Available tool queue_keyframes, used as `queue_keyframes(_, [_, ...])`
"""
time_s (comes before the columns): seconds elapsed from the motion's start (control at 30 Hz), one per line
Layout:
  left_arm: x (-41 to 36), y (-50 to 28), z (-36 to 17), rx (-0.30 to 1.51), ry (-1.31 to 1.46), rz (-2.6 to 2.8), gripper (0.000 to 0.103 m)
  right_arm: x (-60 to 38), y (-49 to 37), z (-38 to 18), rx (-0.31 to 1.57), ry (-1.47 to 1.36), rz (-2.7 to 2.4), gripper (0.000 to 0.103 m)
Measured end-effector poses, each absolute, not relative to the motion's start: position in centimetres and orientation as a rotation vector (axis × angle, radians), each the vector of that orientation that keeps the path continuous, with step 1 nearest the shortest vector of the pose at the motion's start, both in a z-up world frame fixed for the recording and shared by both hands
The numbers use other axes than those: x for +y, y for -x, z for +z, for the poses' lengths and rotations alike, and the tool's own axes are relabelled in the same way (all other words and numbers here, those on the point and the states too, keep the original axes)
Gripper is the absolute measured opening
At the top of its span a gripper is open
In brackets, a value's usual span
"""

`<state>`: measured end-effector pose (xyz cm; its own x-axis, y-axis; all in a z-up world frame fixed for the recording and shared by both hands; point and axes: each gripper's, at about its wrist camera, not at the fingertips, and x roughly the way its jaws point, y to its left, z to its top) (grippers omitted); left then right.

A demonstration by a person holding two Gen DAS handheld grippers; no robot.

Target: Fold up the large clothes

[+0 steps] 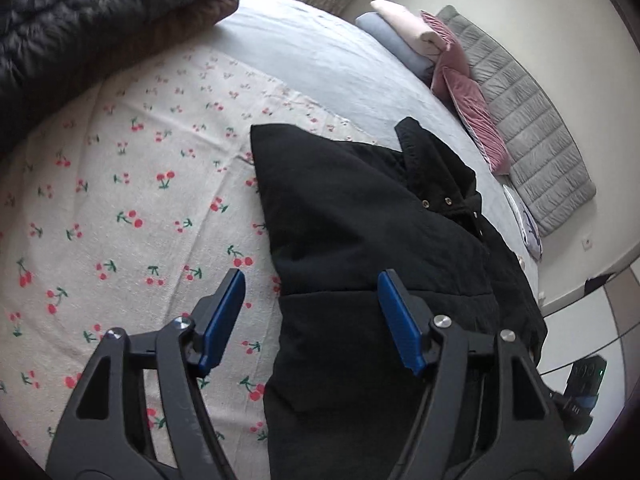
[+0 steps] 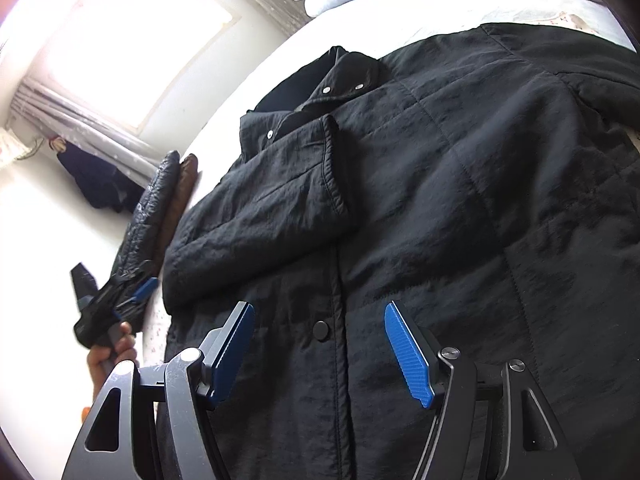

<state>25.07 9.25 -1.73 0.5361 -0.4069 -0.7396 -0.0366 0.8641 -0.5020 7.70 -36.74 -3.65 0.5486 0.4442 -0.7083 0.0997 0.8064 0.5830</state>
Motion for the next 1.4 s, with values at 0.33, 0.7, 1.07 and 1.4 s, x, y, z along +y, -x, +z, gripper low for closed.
queue_keyframes(0.33, [5.7, -28.5, -0.1, 0.937, 0.525, -0.125, 0.012, -36.9, -7.5, -4.3, 0.997, -0.639, 0.198, 0.069])
queue_keyframes(0.7, [4.1, -28.9, 0.6, 1.013, 0.196, -0.074, 0.042, -35.9, -7.2, -4.2, 1.002, -0.598, 0.205, 0.069])
queue_keyframes(1.07, [8.8, -26.3, 4.6, 0.825, 0.211, -0.110, 0.052, -33.0, -13.2, -3.7, 1.075, -0.674, 0.389, 0.069])
queue_keyframes(1.4, [8.1, -27.3, 3.3, 0.813, 0.244, -0.160, 0.026, -30.7, -21.8, -7.7, 0.988, -0.806, 0.409, 0.009])
